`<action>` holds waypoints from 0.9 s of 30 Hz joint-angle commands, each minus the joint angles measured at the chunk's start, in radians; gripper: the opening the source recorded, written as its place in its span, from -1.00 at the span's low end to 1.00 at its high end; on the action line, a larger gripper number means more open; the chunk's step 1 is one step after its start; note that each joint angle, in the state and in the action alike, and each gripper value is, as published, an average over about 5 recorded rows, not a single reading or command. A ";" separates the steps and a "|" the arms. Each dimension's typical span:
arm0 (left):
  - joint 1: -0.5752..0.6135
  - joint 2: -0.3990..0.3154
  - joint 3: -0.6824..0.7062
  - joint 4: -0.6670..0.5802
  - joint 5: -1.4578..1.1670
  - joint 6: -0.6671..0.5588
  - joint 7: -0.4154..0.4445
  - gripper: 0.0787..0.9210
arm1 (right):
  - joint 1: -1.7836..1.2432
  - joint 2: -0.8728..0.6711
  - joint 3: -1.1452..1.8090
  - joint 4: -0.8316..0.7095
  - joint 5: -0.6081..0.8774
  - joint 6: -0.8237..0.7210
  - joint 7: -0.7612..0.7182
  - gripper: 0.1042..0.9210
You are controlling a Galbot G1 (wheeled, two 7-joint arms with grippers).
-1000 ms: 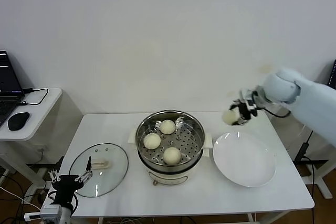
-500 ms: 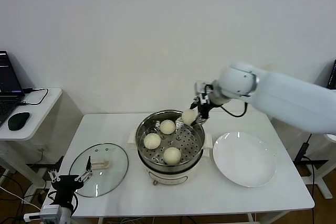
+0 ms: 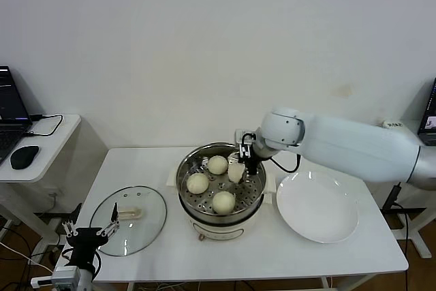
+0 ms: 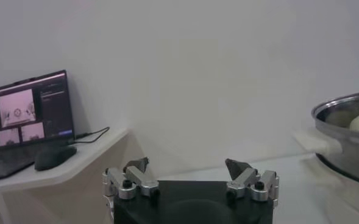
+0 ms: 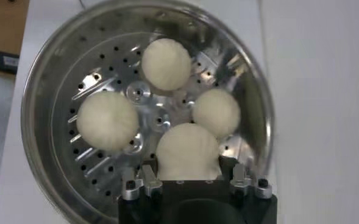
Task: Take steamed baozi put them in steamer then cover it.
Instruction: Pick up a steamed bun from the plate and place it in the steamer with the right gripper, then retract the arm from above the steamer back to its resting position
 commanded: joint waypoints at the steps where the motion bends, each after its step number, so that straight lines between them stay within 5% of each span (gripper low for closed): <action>1: 0.000 0.001 -0.002 0.002 0.000 0.000 0.000 0.77 | -0.041 0.020 -0.023 -0.017 -0.022 -0.027 0.032 0.26; 8: 0.001 0.003 -0.005 -0.002 0.000 0.001 0.000 0.77 | -0.062 0.002 0.010 -0.012 -0.030 -0.026 0.035 0.29; 17: -0.006 0.007 -0.005 0.005 -0.002 0.002 0.000 0.77 | -0.041 -0.076 0.128 0.064 0.011 -0.025 0.054 0.73; 27: -0.010 0.005 -0.005 0.014 -0.005 0.000 -0.001 0.77 | -0.409 -0.281 0.492 0.227 0.156 0.157 0.532 0.76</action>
